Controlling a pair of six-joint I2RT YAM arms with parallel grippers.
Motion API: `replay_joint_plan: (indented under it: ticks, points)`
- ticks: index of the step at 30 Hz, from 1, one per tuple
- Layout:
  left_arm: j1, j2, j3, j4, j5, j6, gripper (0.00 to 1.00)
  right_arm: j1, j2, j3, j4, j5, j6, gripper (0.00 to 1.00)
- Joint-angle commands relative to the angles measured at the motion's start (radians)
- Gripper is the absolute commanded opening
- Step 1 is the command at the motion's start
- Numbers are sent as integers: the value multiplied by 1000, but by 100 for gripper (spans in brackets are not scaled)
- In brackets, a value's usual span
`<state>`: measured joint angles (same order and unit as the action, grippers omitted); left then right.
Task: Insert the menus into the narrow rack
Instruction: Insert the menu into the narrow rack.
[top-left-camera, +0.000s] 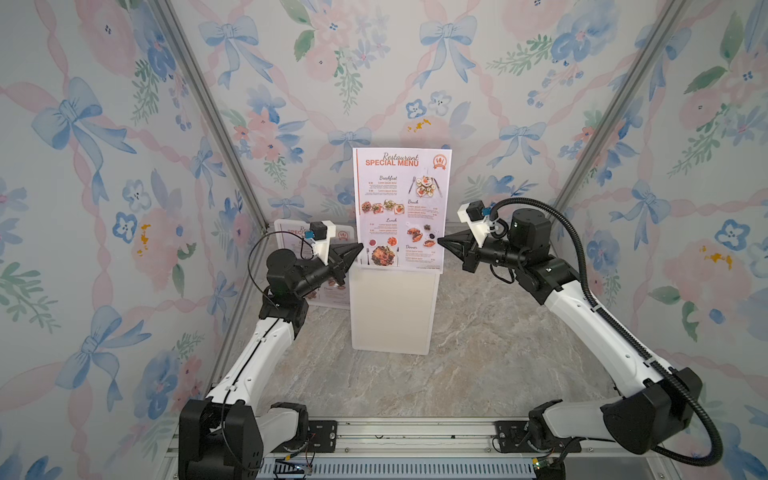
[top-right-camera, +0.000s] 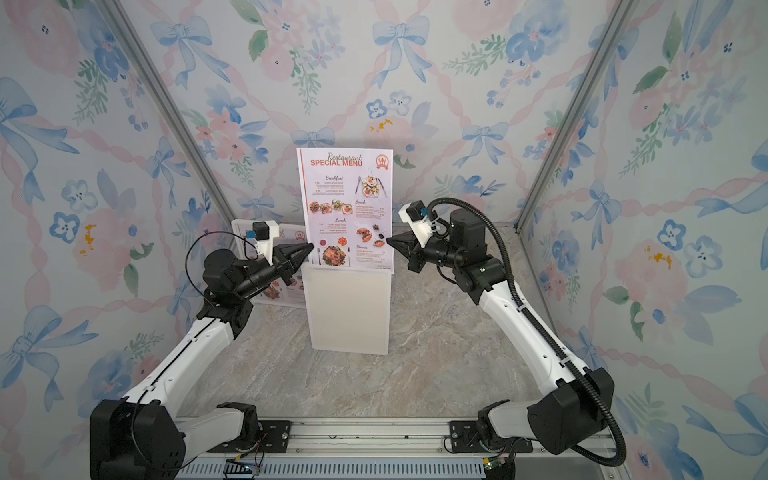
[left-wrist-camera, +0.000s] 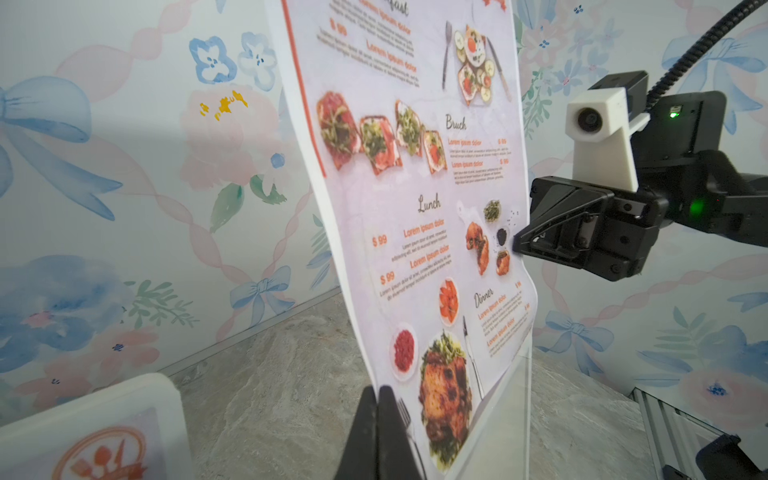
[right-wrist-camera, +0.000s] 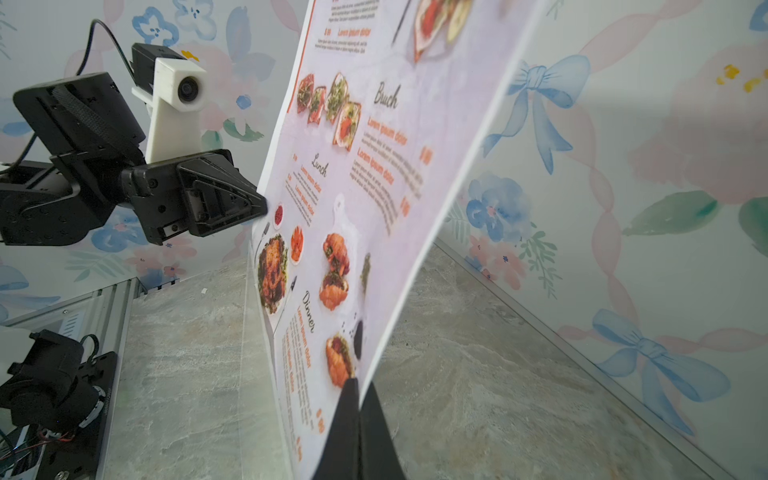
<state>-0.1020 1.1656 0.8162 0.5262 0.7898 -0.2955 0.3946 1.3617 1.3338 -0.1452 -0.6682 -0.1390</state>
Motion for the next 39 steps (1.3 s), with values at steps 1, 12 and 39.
replay_joint_plan:
  ticks: [1,12,39]
  points:
    - [15,-26,-6,11,5,16,0,10,-16,-6,5,-7,2,0]
    - [48,-50,-25,11,-1,16,0,28,-22,-26,18,10,0,0]
    - [52,-69,-63,12,21,16,0,29,-22,-50,105,6,40,42]
